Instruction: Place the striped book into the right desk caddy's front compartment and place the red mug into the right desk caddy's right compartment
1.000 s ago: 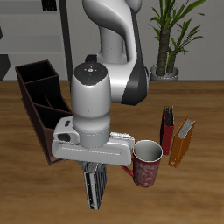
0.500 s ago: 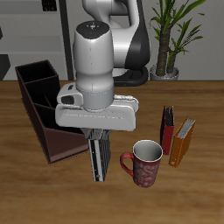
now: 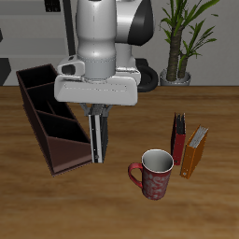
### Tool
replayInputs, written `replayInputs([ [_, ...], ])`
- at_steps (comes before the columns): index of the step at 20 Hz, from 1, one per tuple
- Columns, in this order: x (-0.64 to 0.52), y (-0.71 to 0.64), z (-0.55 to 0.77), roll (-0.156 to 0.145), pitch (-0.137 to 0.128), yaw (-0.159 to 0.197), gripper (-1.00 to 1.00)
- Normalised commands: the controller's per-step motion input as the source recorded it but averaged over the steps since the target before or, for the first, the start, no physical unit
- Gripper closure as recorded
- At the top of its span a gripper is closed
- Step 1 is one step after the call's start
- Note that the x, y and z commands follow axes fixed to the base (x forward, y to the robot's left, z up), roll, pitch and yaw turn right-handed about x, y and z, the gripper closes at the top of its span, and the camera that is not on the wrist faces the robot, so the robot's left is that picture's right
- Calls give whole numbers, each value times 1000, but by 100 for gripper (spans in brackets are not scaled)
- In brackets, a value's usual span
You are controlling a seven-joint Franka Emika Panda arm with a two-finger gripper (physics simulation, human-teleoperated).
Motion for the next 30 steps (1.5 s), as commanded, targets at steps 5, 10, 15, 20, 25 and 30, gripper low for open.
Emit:
replayInputs([
  [5, -541, -212, 280, -54, -113, 116, 100],
  [10, -669, -97, 270, 28, -81, 11, 100],
  [15, -484, -73, 190, 29, -57, 17, 100],
  [20, -572, 32, 124, 42, -45, 23, 100],
  [25, -450, 7, 19, 34, -31, 51, 100],
  [30, -521, 18, -60, 29, 17, 95, 100],
])
